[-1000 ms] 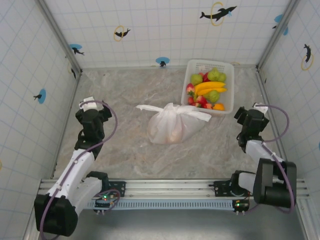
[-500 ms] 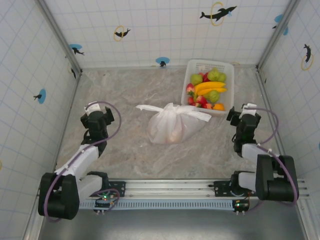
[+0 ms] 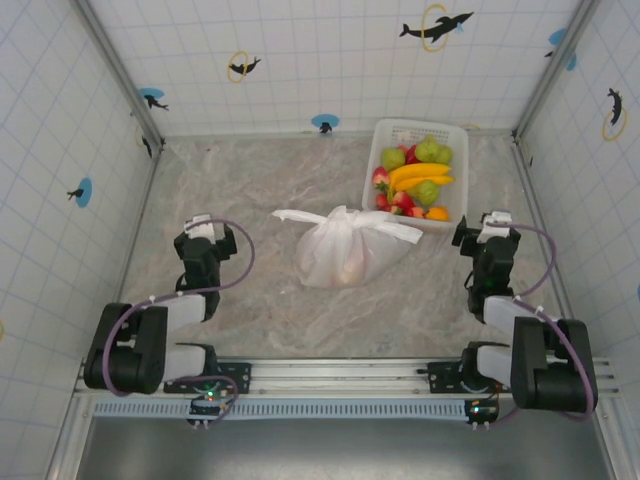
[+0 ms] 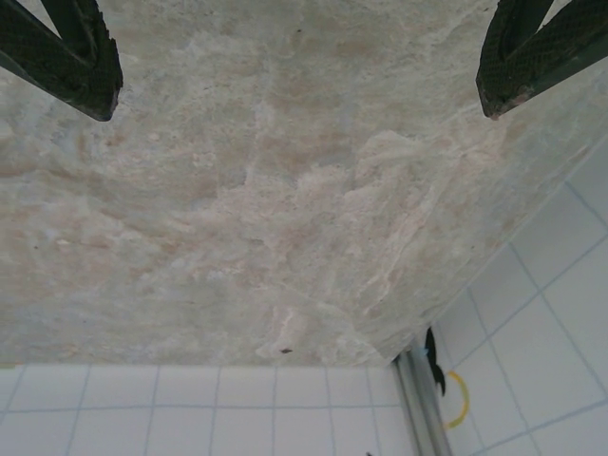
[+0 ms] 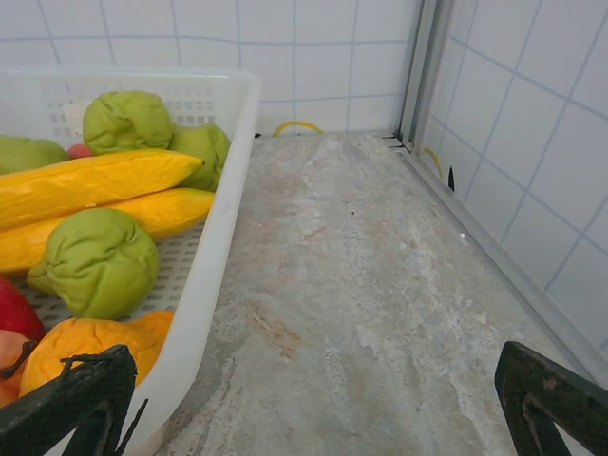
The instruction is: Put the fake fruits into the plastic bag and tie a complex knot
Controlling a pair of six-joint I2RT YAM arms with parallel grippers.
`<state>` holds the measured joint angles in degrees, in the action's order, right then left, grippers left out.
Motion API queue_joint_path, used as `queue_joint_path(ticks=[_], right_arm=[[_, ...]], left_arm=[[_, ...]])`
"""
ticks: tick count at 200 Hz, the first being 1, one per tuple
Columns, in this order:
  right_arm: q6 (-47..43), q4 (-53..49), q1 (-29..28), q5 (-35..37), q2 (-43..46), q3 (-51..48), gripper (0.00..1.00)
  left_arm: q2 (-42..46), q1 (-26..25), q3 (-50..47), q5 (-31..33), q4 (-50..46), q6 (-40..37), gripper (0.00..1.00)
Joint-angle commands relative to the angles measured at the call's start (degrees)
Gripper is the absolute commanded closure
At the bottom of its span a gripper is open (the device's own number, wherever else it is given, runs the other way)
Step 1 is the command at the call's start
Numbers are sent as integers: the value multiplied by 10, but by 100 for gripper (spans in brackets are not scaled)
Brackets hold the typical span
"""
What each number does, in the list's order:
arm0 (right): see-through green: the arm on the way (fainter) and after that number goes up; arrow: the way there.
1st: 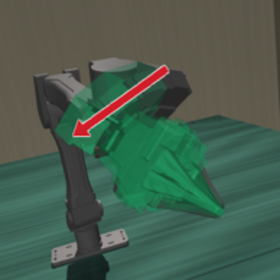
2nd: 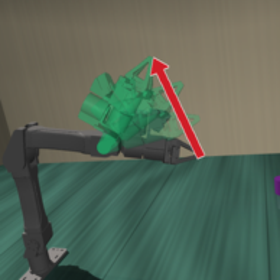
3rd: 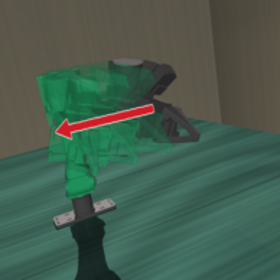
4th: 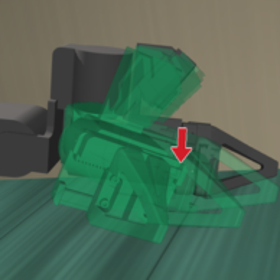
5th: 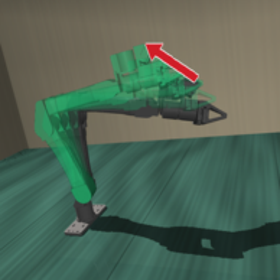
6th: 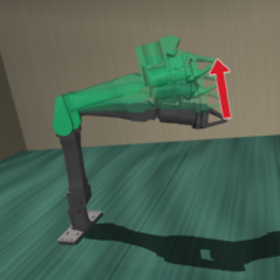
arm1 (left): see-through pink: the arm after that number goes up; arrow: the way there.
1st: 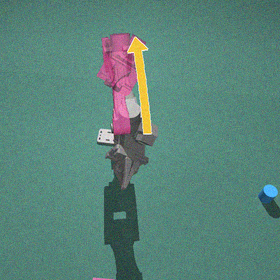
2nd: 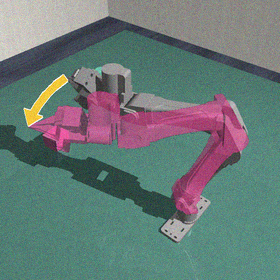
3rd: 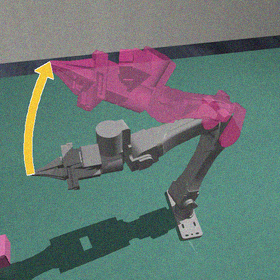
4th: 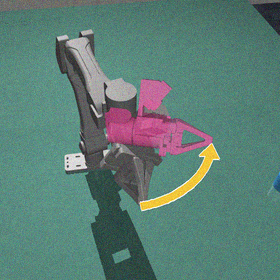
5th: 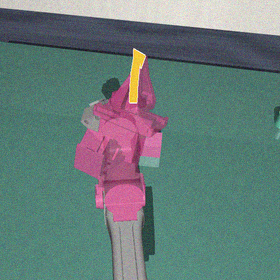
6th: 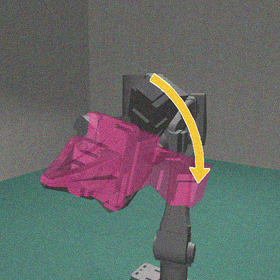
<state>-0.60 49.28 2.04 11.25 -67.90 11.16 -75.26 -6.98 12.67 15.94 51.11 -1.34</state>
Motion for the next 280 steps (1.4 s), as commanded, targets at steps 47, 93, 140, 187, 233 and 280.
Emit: queue_joint_path(ticks=[47, 93, 140, 187, 233, 280], right_arm=[[44, 37, 30, -21, 20, -14, 0], [79, 92, 14, -41, -20, -12, 0], [-1, 257, -65, 12, -175, -16, 0], [63, 102, -25, 33, -167, 62, 0], [54, 87, -41, 63, -164, 66, 0], [50, 84, -45, 69, -164, 68, 0]], left_arm=[[-106, 37, -18, -93, 224, -27, 3], [-114, 61, 17, -120, 169, -7, 3], [-115, 62, 15, -119, 174, -7, 2], [-116, 62, 16, -119, 173, -7, 2], [-114, 62, 16, -119, 173, -9, 2], [-115, 62, 16, -119, 174, -9, 2]])
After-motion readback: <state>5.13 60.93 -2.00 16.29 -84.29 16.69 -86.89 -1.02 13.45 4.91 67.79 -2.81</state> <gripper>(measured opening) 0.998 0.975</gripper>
